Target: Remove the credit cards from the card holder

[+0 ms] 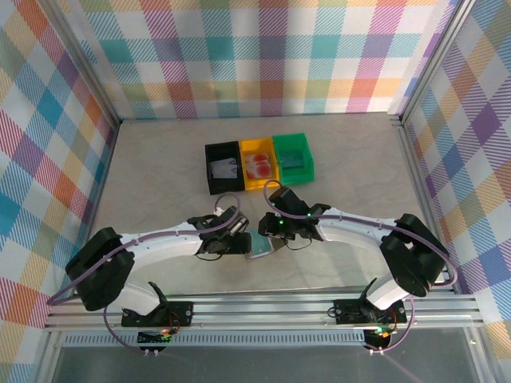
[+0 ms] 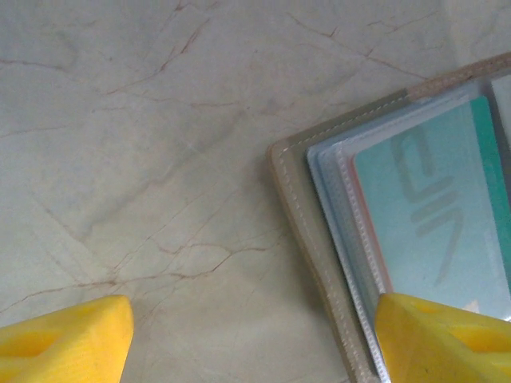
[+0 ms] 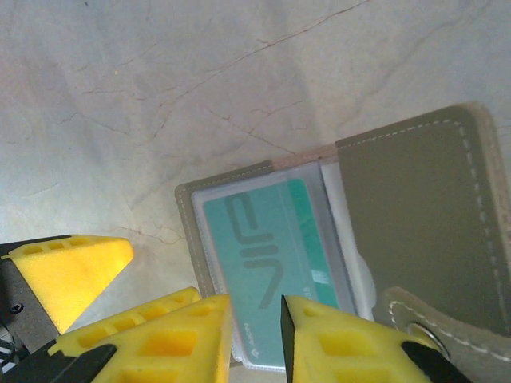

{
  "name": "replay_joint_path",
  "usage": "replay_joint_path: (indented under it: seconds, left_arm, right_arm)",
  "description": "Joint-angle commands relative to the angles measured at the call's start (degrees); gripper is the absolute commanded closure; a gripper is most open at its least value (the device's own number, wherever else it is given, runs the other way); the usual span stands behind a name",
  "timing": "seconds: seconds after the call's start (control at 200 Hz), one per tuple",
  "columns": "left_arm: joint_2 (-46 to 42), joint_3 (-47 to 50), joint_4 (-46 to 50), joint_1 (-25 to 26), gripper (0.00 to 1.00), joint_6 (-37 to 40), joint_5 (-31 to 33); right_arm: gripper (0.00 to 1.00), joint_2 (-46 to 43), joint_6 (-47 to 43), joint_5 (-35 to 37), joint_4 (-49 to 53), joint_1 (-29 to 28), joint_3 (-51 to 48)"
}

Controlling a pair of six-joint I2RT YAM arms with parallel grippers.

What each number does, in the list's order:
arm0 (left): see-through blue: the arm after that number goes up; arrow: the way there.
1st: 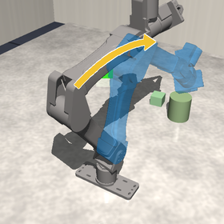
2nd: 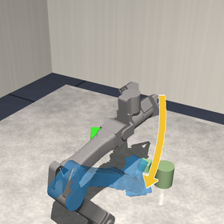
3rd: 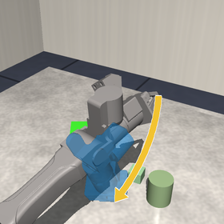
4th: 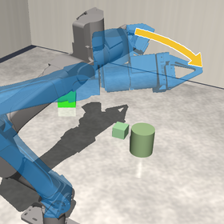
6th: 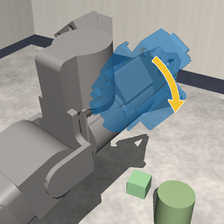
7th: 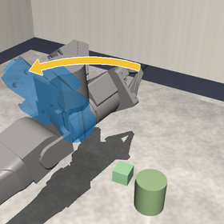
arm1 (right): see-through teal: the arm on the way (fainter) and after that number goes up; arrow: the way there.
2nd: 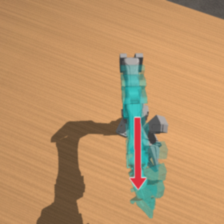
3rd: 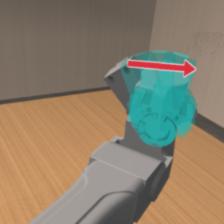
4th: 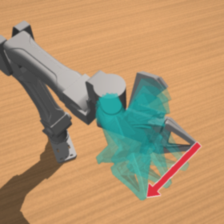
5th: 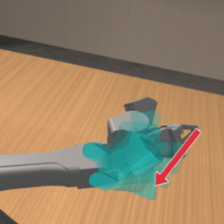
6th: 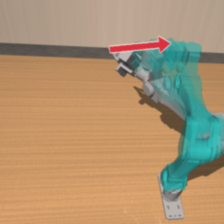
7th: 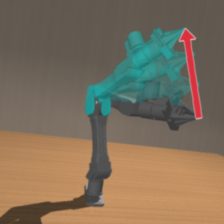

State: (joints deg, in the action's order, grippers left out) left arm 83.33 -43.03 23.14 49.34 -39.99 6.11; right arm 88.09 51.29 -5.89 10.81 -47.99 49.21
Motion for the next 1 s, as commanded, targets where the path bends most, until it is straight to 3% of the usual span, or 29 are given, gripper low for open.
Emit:
replay_joint_path:
  seconds: [0.0, 0.4, 0.61, 0.995]
  left_arm:
    - [2.1, -2.2, 1.5, 0.1, 0.21, -1.4, 0.5]
    - [7.6, -1.6, 2.6, 0.1, 0.25, -2.6, 1.9]
    - [9.3, -0.5, 1.1, 0.1, 0.36, -2.2, 1.8]
    - [12.4, 0.4, -1.3, 0.1, 0.41, -1.7, 0.6]
  right_arm:
    - [0.76, 1.4, -1.5, -2.3, 0.3, 0.5, -1.0]
    - [0.78, 5.4, -2.3, -4.1, -4.2, 0.7, -3.6]
    - [0.77, 6.0, -3.3, -5.1, -8.5, 0.7, -6.0]
    - [0.77, 4.5, -3.5, -6.5, -17.6, 0.7, -10.5]
